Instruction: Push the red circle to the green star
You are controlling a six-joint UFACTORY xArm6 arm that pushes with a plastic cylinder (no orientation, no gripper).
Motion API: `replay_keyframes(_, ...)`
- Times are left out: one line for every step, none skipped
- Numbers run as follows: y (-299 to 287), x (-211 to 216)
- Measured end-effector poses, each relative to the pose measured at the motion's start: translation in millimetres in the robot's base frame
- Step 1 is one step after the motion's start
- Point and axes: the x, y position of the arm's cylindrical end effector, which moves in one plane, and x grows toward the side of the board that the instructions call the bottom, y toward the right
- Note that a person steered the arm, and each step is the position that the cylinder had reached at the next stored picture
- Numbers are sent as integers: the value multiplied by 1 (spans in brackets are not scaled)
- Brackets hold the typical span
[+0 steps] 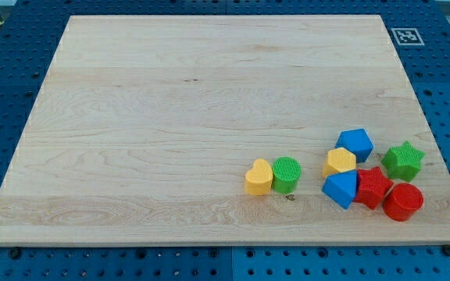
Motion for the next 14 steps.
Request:
replay_keyframes(-23,43)
replay_keyframes(-59,51)
replay_keyframes(-80,51)
replay_keyframes(-93,51)
replay_keyframes(-105,51)
replay_keyframes(-131,51)
replay_keyframes(-144,48)
replay_keyframes(-142,37)
replay_keyframes(-129,30)
replay_keyframes(-115,30)
replay_keyframes(-114,25)
replay_keyframes(-114,25)
replay_keyframes(-86,25)
replay_keyframes(-77,27)
